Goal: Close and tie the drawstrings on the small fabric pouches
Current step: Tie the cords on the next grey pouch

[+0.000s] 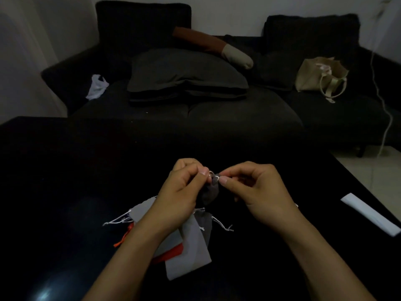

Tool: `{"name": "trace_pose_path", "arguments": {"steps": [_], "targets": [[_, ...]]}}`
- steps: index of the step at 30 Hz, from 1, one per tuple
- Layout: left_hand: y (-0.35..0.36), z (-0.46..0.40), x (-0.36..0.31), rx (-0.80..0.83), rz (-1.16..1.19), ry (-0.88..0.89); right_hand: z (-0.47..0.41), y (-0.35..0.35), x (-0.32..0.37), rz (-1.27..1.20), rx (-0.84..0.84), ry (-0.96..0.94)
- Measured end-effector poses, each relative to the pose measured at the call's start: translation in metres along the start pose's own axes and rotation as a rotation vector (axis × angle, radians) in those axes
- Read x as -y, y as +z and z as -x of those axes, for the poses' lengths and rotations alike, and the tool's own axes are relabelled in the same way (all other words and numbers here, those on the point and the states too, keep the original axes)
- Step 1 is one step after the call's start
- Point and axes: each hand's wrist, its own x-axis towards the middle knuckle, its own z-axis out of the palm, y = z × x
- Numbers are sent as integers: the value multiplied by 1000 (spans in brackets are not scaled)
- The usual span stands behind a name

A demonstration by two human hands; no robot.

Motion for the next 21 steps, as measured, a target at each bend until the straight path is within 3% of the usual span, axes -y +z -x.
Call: {"name": "trace_pose_path", "arguments": {"steps": [3, 8, 12, 16, 21], "targets": [[0, -1, 3, 35, -4, -9, -2, 3, -5, 198, -37, -38], [0, -1, 3, 56, 1, -37, -3, -1, -6, 286, -5, -66], [0, -1, -1, 59, 17, -16, 0, -1, 1, 239, 82, -98], [-3, 2, -4, 107, 178, -55, 2, -2, 9, 139, 142, -22], [-5, 1, -4, 33, 252, -92, 4, -8, 15, -27, 144, 9]]}}
